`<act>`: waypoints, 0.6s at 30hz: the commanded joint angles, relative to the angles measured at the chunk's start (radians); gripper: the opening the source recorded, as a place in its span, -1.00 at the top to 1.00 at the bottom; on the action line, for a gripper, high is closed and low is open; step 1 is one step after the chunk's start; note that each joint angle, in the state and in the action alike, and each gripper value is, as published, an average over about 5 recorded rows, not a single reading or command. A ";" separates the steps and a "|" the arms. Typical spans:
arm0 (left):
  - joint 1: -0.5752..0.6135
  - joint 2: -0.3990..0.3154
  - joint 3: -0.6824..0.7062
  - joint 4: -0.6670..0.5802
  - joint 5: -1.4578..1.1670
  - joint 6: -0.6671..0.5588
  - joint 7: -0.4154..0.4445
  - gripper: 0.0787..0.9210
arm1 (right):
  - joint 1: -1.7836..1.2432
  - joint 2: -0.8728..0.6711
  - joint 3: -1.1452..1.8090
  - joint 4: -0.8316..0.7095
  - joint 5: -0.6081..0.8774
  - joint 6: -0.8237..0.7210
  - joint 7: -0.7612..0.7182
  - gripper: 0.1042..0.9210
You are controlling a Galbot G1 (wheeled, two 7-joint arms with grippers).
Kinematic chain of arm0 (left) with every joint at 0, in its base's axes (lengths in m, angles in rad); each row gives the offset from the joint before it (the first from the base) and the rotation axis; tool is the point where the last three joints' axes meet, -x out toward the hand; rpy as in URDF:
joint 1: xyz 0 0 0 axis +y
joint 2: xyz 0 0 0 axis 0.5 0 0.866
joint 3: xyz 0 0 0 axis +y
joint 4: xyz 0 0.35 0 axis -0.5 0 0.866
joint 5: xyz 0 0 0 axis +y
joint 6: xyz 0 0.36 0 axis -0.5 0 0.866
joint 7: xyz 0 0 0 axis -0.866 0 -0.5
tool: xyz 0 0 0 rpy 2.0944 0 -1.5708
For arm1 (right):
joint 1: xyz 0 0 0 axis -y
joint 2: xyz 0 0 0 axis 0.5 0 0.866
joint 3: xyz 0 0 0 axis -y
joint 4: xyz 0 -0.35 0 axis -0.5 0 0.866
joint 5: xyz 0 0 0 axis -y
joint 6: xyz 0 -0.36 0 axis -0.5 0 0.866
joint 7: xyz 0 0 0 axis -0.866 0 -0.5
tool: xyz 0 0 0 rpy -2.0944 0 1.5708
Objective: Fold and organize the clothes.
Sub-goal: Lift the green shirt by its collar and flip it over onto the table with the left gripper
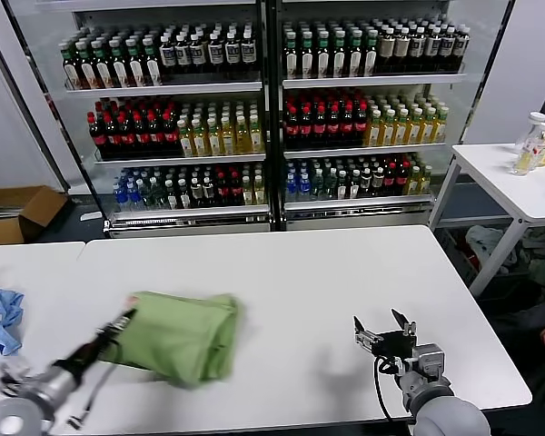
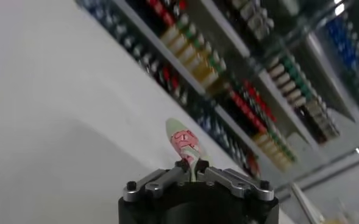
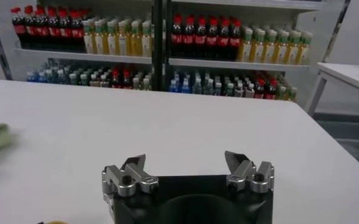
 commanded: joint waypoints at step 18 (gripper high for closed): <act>0.080 0.010 0.496 0.021 2.017 -0.417 -0.039 0.91 | -0.043 -0.040 0.015 0.038 -0.082 0.035 -0.016 -0.76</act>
